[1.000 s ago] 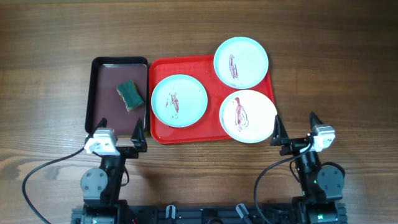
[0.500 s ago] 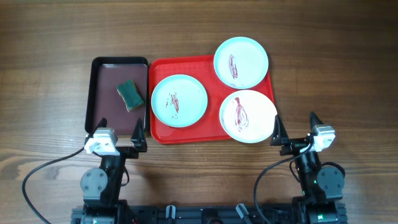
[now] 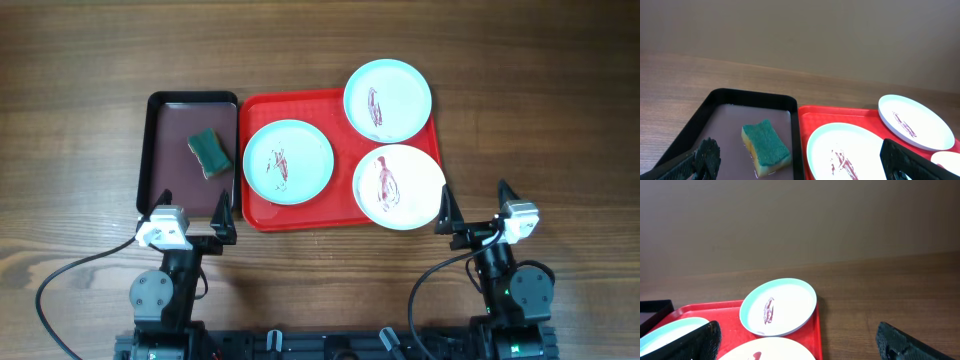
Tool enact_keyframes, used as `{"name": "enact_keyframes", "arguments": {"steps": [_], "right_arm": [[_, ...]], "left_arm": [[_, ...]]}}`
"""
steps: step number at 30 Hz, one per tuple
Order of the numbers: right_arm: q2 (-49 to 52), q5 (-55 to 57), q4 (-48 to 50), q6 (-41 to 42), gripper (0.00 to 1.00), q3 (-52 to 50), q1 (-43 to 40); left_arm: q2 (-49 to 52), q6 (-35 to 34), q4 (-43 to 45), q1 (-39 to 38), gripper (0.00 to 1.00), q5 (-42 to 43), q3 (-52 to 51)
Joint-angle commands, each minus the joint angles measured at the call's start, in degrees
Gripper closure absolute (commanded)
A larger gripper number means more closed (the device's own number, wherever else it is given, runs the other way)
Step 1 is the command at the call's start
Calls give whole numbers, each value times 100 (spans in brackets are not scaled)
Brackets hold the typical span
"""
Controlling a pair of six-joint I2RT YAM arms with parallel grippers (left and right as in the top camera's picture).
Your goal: Clean dirty plates on tray and stack at the side
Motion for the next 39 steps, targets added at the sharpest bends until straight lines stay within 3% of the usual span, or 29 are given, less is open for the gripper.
{"name": "enact_keyframes", "arguments": {"steps": [1, 30, 35, 39], "right_arm": [[-50, 37, 13, -103, 0, -7, 22], [-35, 96, 87, -98, 0, -7, 22], [-35, -796, 105, -52, 0, -4, 22], [-13, -837, 232, -249, 1, 48, 20]], "left_arm": [[-52, 31, -7, -13, 0, -79, -44], [-52, 26, 0, -15, 0, -46, -44], [-35, 26, 46, -15, 0, 365, -44], [26, 26, 63, -15, 0, 520, -13]]}}
